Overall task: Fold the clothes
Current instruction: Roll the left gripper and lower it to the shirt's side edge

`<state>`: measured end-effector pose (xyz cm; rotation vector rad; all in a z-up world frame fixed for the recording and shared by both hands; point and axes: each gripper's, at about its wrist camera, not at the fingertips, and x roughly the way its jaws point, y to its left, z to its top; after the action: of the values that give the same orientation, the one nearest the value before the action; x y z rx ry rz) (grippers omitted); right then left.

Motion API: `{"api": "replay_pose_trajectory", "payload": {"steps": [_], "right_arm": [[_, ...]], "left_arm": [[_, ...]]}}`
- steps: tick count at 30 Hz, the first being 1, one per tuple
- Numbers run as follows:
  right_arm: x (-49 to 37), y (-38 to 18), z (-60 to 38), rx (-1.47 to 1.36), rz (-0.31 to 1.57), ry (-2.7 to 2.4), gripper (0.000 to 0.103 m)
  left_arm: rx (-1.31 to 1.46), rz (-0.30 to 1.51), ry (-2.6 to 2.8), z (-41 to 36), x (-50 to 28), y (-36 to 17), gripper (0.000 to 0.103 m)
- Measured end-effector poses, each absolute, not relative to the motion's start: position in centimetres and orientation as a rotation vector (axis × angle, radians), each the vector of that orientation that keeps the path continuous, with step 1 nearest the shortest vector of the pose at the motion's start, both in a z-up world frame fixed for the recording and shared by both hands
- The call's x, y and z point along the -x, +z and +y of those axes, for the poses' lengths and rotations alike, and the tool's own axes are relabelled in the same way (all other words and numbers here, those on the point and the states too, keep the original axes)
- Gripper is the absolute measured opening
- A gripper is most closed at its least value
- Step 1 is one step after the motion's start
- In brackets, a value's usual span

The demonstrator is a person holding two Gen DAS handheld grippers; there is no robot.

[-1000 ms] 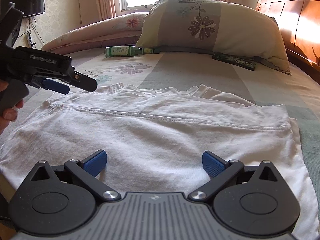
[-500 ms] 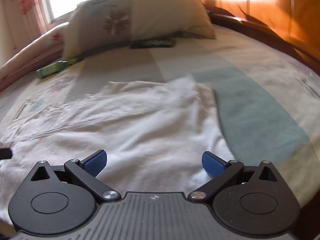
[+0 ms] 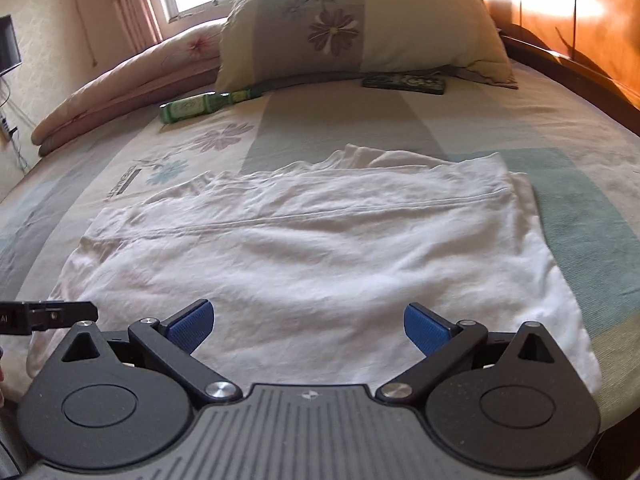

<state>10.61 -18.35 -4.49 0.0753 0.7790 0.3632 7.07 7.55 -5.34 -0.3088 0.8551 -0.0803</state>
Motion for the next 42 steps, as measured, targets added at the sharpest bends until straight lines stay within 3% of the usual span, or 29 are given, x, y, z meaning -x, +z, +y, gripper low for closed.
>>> {"api": "replay_pose_trajectory", "payload": {"steps": [17, 24, 29, 42], "right_arm": [[-8.9, -3.0, -14.1, -0.023, 0.766, 0.455, 0.103], [-9.2, -3.1, -12.7, -0.031, 0.770, 0.509, 0.103], [-9.8, -3.6, -11.9, -0.021, 0.788, 0.523, 0.103], [-11.0, -3.7, -11.9, -0.059, 0.788, 0.523, 0.103]], "left_arm": [[0.581, 0.797, -0.236, 15.4, -7.1, -4.3, 0.102], [0.716, 0.830, -0.268, 19.7, -9.2, -6.2, 0.102], [0.860, 0.872, -0.343, 21.1, -11.0, -8.5, 0.102], [0.892, 0.887, -0.427, 20.8, -16.2, -9.2, 0.102]]}}
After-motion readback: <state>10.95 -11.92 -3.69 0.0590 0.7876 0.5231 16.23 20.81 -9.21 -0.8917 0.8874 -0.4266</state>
